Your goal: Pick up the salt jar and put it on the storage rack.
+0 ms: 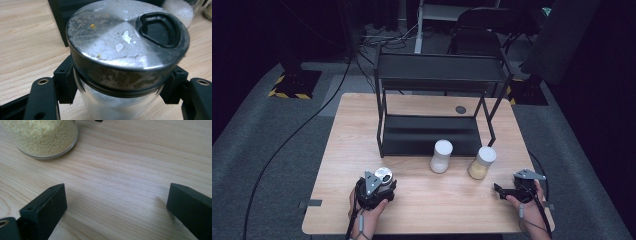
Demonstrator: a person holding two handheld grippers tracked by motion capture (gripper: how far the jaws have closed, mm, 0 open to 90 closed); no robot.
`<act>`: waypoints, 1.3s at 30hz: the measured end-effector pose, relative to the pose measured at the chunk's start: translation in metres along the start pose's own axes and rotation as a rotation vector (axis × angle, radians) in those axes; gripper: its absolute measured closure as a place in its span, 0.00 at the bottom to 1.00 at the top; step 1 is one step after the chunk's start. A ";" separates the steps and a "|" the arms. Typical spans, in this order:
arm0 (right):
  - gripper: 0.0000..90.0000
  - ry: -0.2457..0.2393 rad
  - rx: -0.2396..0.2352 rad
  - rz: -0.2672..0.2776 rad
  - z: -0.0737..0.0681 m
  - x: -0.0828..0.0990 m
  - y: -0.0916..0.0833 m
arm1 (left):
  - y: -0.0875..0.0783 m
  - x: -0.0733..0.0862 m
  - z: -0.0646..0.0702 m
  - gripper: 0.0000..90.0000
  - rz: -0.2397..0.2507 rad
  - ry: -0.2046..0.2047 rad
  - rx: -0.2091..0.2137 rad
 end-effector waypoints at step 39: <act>0.03 0.000 0.001 0.001 0.000 0.000 0.000 | 0.004 -0.004 0.003 0.34 0.013 -0.037 -0.009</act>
Point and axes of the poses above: each handheld gripper's, and its own axes: y roughly forward along the jaws, x roughly out of its underside, z roughly to its right, the point moved 1 cm from there along y, roughly forward along the jaws
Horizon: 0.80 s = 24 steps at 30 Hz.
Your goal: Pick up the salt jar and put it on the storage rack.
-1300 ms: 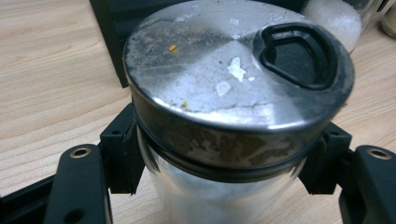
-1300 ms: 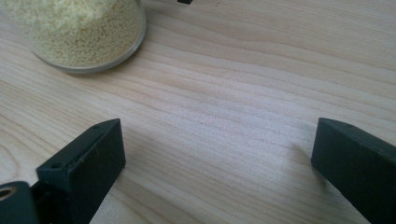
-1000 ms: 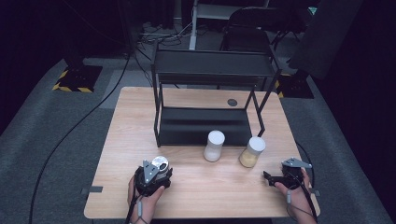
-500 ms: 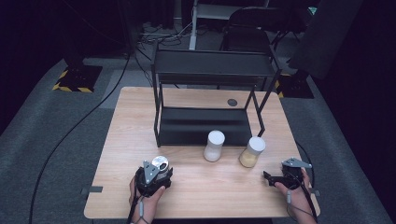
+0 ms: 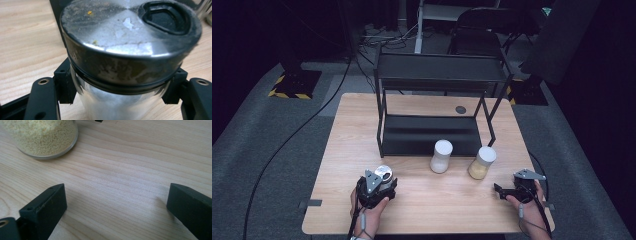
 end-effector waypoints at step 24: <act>0.03 0.003 0.004 0.000 -0.001 0.000 0.000 | 0.003 -0.061 0.002 0.34 0.045 0.050 0.045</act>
Point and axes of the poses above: each handheld gripper's, and its own axes: y roughly forward along the jaws, x roughly out of its underside, z roughly to its right, the point moved 1 cm from there along y, roughly forward along the jaws
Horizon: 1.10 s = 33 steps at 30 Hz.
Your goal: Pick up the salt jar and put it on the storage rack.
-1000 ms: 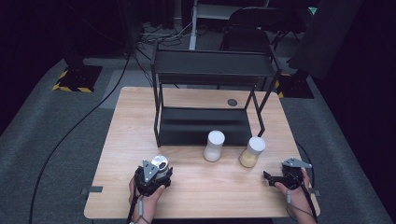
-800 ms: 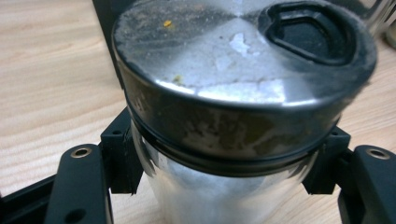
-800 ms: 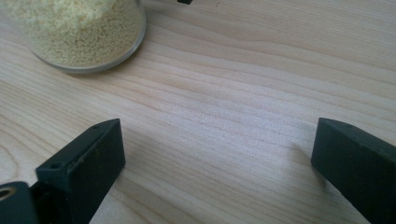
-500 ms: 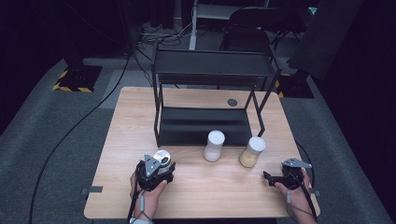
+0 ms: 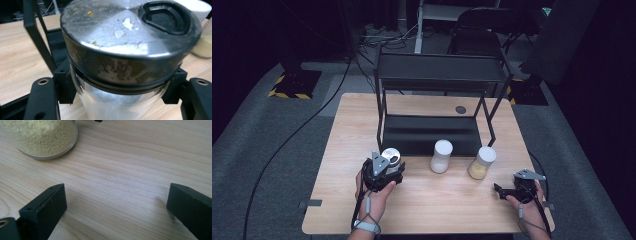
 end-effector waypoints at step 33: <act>0.03 0.006 0.006 0.000 -0.002 0.001 -0.001 | 0.077 -0.047 -0.032 0.34 0.037 -0.005 0.055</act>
Point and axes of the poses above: each handheld gripper's, and its own axes: y roughly forward along the jaws, x roughly out of its underside, z roughly to its right, the point moved 1 cm from there along y, roughly forward along the jaws
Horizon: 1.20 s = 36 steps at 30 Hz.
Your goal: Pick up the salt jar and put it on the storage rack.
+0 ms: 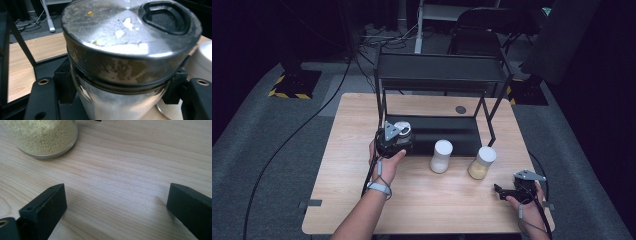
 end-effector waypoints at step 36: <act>0.03 0.000 0.000 0.000 0.000 0.000 0.000 | 0.068 0.009 -0.015 0.34 -0.097 0.056 -0.005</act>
Point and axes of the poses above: each handheld gripper's, and its own axes: y roughly forward along the jaws, x roughly out of its underside, z roughly to its right, the point moved 1 cm from there along y, roughly forward along the jaws
